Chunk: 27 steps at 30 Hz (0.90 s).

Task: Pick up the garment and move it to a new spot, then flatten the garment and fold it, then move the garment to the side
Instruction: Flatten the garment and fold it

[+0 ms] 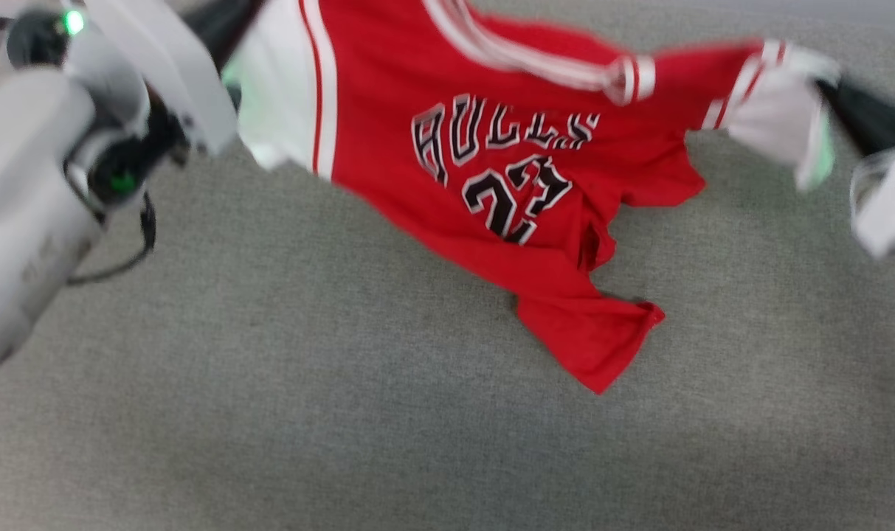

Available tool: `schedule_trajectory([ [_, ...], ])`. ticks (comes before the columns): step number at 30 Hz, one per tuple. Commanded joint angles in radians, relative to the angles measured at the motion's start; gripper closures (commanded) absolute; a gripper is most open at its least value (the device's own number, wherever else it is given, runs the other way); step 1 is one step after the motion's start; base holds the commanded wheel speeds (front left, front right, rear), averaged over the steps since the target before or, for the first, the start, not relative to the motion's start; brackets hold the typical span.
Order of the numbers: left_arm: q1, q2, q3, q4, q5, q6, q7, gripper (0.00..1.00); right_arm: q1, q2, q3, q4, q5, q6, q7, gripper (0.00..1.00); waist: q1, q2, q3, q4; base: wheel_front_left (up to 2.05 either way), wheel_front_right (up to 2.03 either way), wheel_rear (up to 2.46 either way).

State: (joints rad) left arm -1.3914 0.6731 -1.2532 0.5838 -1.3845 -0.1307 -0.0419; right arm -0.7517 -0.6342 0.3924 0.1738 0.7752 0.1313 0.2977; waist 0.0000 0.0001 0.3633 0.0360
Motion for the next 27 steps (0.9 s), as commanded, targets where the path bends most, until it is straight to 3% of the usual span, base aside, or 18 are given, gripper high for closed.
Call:
schedule_trajectory([
  [1,-0.036,-0.020,0.026,0.033,-0.036,0.001,-0.025,1.00,-0.067,0.081,-0.080,0.061,-0.005,-0.001,-0.020,1.00,0.0000,-0.0001,0.024,-0.009,0.00,0.00,0.00],
  [6,-0.141,-0.092,0.085,0.171,-0.089,0.001,-0.055,1.00,-0.321,0.283,-0.264,0.267,-0.095,-0.001,-0.108,1.00,0.0000,-0.0001,0.088,-0.029,0.00,0.00,0.00],
  [11,-0.326,-0.150,0.156,0.342,-0.077,0.001,-0.163,1.00,-0.637,0.388,-0.398,0.461,-0.282,-0.001,-0.254,1.00,0.0000,-0.0001,0.131,-0.055,0.00,0.00,0.00],
  [15,-0.451,-0.173,0.231,0.429,-0.064,0.002,-0.216,1.00,-0.836,0.410,-0.465,0.558,-0.406,-0.001,-0.374,1.00,0.0000,-0.0001,0.137,-0.062,0.00,0.00,0.00],
  [19,-0.466,-0.193,0.268,0.437,-0.055,0.002,-0.223,1.00,-0.926,0.397,-0.454,0.647,-0.469,-0.001,-0.406,1.00,0.0000,-0.0001,0.125,-0.051,0.00,0.00,0.00],
  [23,-0.404,-0.185,0.283,0.396,-0.068,0.002,-0.223,1.00,-0.907,0.394,-0.416,0.696,-0.464,-0.001,-0.403,1.00,0.0000,-0.0001,0.116,-0.042,0.00,0.00,0.00],
  [27,-0.264,-0.147,0.261,0.257,-0.084,0.002,-0.221,1.00,-0.788,0.369,-0.323,0.694,-0.416,-0.001,-0.410,1.00,0.0000,-0.0001,0.105,-0.026,0.00,0.00,0.00],
])
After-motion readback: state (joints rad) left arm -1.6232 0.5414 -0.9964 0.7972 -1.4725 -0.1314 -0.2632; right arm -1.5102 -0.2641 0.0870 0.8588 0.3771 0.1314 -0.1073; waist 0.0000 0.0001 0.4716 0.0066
